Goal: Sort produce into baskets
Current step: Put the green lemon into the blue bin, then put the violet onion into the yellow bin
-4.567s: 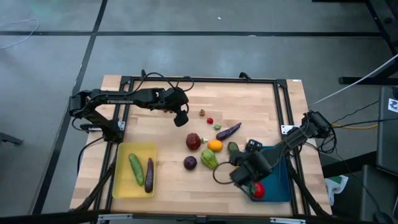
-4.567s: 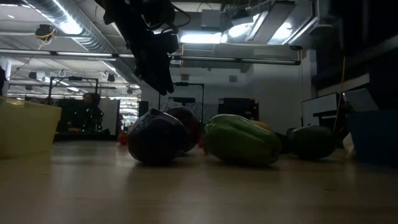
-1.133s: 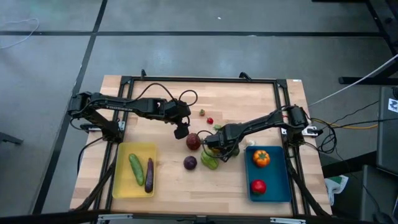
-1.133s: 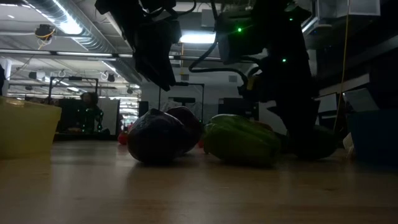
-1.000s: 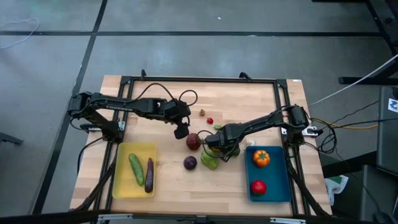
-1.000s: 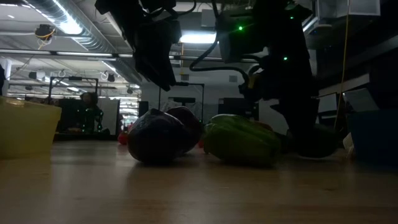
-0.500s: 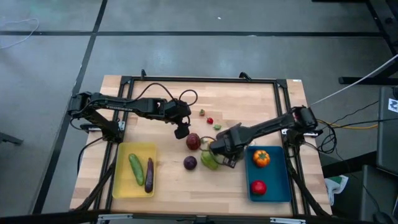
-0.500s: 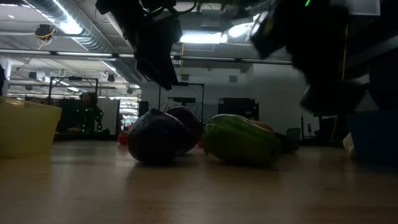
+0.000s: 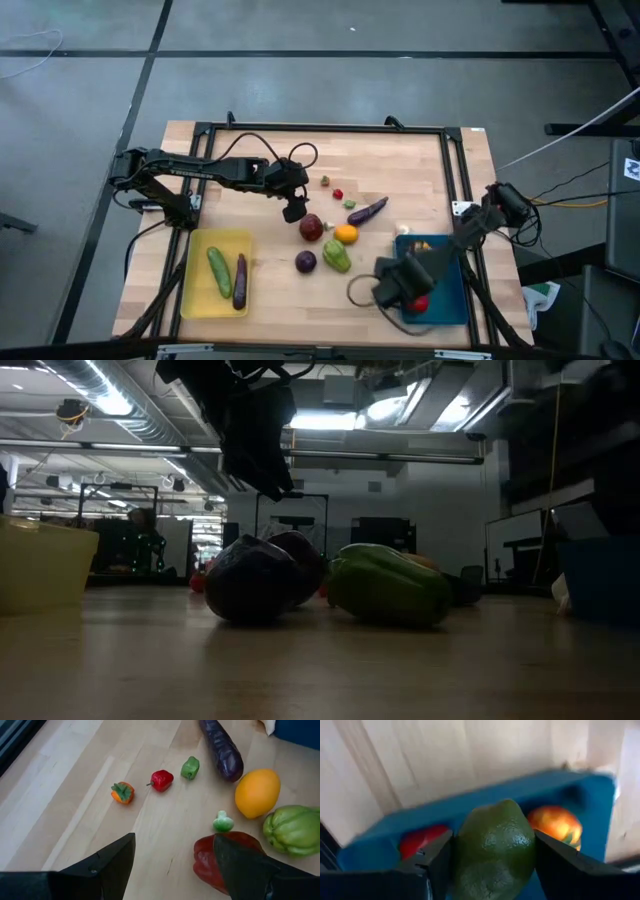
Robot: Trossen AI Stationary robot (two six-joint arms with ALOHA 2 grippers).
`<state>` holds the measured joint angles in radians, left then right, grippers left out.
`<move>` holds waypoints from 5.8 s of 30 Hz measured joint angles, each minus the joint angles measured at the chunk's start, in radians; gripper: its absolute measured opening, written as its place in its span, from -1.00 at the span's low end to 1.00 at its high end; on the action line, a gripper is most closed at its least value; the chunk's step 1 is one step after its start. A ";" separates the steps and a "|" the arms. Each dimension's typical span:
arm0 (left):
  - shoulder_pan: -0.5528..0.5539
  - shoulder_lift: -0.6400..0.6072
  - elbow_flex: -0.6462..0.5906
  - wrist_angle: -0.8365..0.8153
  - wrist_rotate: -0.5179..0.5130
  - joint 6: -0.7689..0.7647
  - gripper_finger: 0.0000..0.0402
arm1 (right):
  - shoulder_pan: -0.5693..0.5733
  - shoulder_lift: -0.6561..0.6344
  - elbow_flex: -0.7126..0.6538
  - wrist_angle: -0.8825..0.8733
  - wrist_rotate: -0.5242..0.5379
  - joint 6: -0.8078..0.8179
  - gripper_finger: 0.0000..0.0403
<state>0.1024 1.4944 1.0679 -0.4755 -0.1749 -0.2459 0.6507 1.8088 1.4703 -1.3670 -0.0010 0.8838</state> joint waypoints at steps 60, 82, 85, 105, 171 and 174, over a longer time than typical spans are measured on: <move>-0.367 0.000 0.000 0.080 -0.006 -0.069 0.32 | 0.121 0.001 -0.112 0.091 0.051 0.080 0.88; -0.410 0.094 0.000 0.364 -0.005 -0.258 0.32 | 0.108 0.002 -0.113 0.406 0.062 0.077 0.87; -0.417 0.100 0.000 0.367 -0.005 -0.261 0.32 | 0.099 0.002 -0.113 0.412 0.029 0.077 0.87; -0.389 0.105 0.000 0.301 -0.004 -0.364 0.32 | 0.101 0.002 -0.113 0.431 0.015 0.077 0.87; -0.454 0.267 -0.001 0.152 -0.061 -0.409 0.99 | -0.045 0.001 -0.101 0.382 0.009 -0.157 0.87; -0.453 0.267 -0.001 0.151 -0.062 -0.409 0.99 | -0.058 0.001 -0.069 0.345 0.009 -0.167 0.87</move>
<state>-0.3508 1.7611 1.0668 -0.3241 -0.2374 -0.6546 0.5922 1.8099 1.4014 -1.0219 0.0080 0.7166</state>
